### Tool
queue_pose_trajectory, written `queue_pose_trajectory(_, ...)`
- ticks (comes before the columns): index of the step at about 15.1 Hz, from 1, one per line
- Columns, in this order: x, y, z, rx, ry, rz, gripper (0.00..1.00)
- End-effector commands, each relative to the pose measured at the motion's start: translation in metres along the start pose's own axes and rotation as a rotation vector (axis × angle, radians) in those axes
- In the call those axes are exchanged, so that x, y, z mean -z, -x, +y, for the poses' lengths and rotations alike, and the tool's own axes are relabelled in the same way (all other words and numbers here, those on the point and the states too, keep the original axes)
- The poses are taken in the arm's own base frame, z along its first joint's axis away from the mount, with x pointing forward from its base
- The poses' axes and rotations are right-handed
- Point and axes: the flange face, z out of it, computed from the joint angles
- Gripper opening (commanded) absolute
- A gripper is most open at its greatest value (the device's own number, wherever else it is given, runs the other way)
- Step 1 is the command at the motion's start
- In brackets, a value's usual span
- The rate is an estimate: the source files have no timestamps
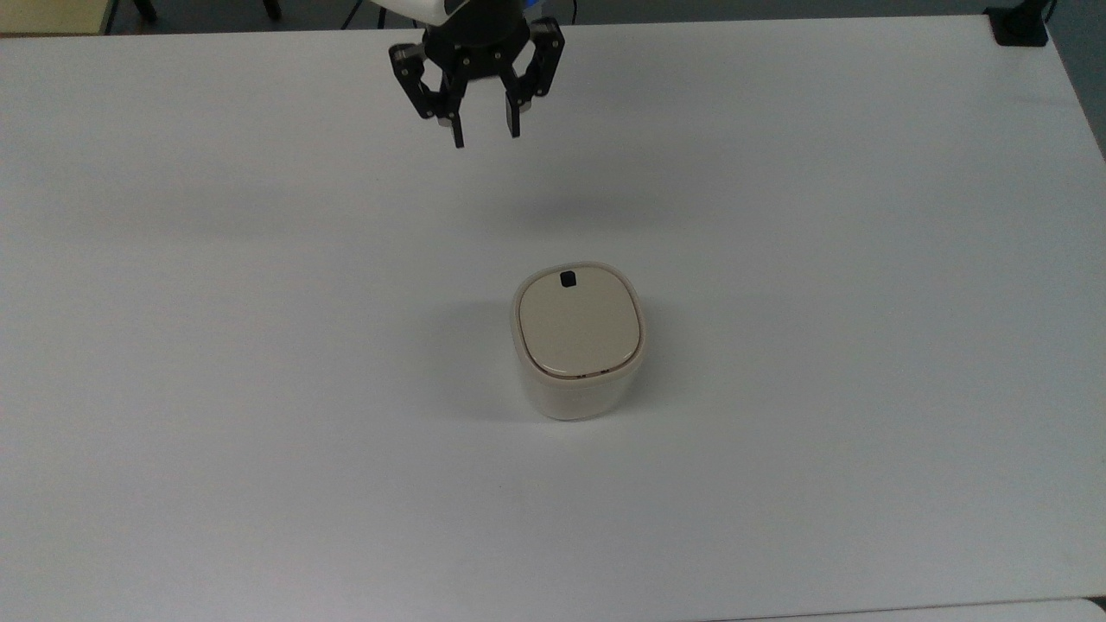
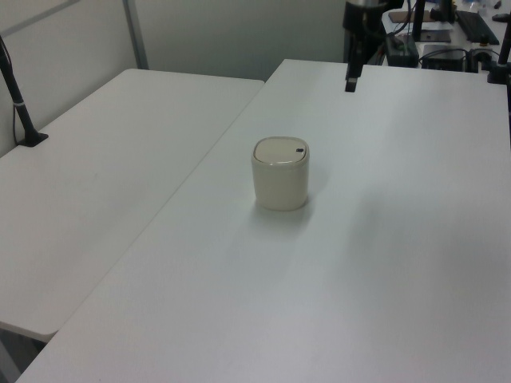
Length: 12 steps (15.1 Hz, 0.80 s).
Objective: Open the trash bin
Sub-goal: 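Lower the gripper onto the dark tab on the bin lid, then close the gripper on the lid tab and press into it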
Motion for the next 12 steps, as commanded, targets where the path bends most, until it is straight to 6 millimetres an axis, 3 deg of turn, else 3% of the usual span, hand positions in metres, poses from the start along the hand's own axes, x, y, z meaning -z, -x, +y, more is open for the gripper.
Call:
queue_pose_trajectory(1,-0.019,-0.026,-0.021,-0.142,0.016,0.103,0.0)
queue_pose_trajectory(8,-0.075,-0.056,-0.049,-0.268,-0.002,0.18,0.0)
queue_pose_trajectory(12,-0.103,-0.063,-0.059,-0.273,0.012,0.171,0.0)
